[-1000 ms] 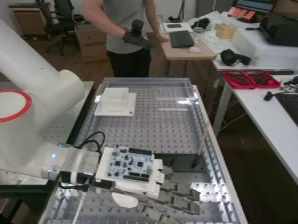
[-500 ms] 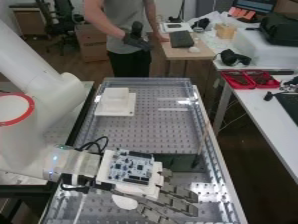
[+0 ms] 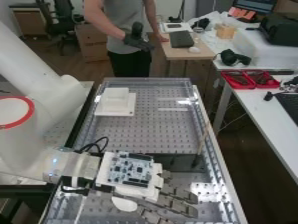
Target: Grab the paper clip and place it in the clear container
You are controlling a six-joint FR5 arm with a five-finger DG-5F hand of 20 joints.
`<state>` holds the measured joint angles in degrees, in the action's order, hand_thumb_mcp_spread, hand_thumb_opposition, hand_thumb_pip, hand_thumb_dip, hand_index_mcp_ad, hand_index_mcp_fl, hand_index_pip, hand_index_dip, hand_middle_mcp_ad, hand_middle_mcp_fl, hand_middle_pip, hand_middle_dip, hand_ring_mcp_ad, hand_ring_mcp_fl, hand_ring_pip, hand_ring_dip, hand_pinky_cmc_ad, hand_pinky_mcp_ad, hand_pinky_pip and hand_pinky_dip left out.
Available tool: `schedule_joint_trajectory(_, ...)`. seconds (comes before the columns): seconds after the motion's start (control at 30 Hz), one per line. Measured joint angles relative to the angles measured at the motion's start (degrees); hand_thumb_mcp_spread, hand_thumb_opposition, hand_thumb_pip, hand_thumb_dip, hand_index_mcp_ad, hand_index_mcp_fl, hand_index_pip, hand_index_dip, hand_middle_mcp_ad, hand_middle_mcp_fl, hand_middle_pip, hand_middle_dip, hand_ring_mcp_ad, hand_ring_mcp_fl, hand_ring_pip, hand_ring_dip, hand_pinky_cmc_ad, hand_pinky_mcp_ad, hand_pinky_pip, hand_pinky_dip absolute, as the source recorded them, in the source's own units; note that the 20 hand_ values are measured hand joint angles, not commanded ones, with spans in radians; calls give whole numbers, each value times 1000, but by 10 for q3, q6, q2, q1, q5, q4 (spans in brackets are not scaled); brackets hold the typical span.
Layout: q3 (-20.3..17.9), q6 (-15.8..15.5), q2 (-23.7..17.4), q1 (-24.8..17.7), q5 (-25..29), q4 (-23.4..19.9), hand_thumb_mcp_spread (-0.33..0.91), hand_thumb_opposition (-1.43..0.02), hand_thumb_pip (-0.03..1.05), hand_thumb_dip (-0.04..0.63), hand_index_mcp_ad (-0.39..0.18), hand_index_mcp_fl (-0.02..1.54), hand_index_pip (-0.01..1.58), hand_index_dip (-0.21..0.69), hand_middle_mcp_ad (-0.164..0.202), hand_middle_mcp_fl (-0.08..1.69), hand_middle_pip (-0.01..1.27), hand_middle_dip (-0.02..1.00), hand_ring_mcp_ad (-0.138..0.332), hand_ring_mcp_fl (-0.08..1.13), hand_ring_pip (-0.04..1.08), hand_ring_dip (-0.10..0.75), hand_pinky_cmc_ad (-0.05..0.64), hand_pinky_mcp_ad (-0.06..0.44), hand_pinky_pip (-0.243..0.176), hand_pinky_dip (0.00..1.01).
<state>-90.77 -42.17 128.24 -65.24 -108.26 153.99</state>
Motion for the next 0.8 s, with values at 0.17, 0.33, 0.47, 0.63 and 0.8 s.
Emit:
schedule_joint_trajectory(0.17,0,6,1,0,0,-1,435,-846,777,300,-164,316,1511,96,75,58,136,202,99,10,82,126,312,264,-26,209)
schedule_joint_trajectory(0.33,-4,31,1,-1,2,-14,442,-899,726,309,-162,396,1510,93,58,113,136,202,101,9,82,126,312,260,-26,208)
schedule_joint_trajectory(0.47,-15,63,-2,-1,6,-42,447,-962,700,298,-162,517,1473,86,58,115,136,202,101,12,82,126,312,264,-10,192)
schedule_joint_trajectory(0.63,-28,91,-8,0,15,-72,456,-974,667,298,-159,579,1391,77,58,188,136,206,101,17,94,126,316,264,21,195)
schedule_joint_trajectory(0.8,-43,116,-21,0,25,-95,456,-1004,661,298,-159,634,1342,61,58,215,136,206,101,16,87,126,316,260,21,190)
